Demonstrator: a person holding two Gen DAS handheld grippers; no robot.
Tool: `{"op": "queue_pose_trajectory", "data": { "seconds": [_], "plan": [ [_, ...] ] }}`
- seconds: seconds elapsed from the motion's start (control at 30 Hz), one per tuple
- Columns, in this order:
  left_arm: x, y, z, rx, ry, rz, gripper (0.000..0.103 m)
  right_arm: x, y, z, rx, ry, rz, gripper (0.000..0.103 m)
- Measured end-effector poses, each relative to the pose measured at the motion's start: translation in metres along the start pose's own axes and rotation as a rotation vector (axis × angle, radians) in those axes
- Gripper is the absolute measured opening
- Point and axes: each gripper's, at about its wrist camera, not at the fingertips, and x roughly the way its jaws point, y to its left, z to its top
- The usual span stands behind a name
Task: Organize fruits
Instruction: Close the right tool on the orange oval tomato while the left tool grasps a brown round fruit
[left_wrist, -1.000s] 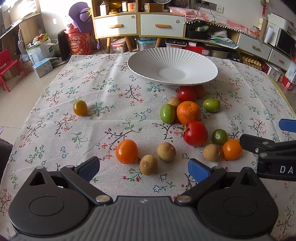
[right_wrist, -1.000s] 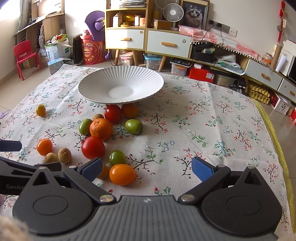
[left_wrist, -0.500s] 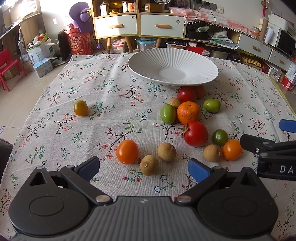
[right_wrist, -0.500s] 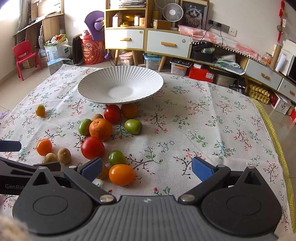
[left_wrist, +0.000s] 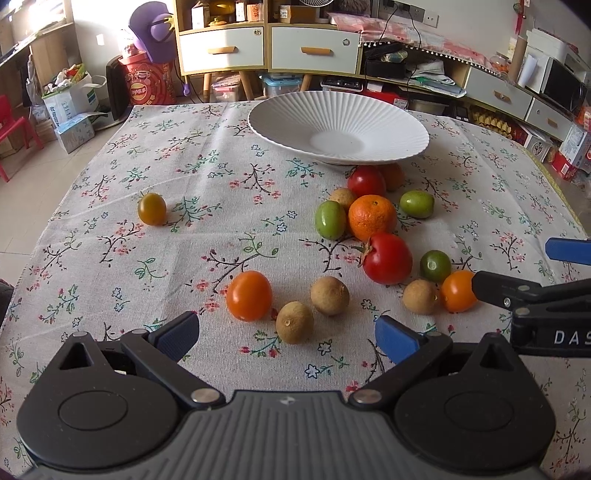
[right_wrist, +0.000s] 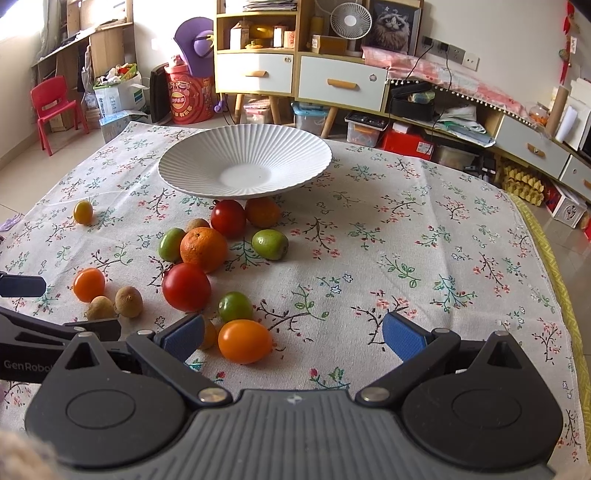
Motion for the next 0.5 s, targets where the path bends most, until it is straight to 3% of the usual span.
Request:
{"op": "queue_pose_trajectory", "data": {
  "seconds": [0.23, 0.5],
  "plan": [
    [0.006, 0.009, -0.005, -0.001, -0.008, -0.056, 0.095, 0.008, -0.001, -0.008, -0.007, 0.039, 0.078, 0.099],
    [0.017, 0.025, -0.018, -0.050, -0.051, -0.115, 0.074, 0.017, -0.008, -0.021, 0.015, 0.064, 0.175, 0.087]
  ]
}}
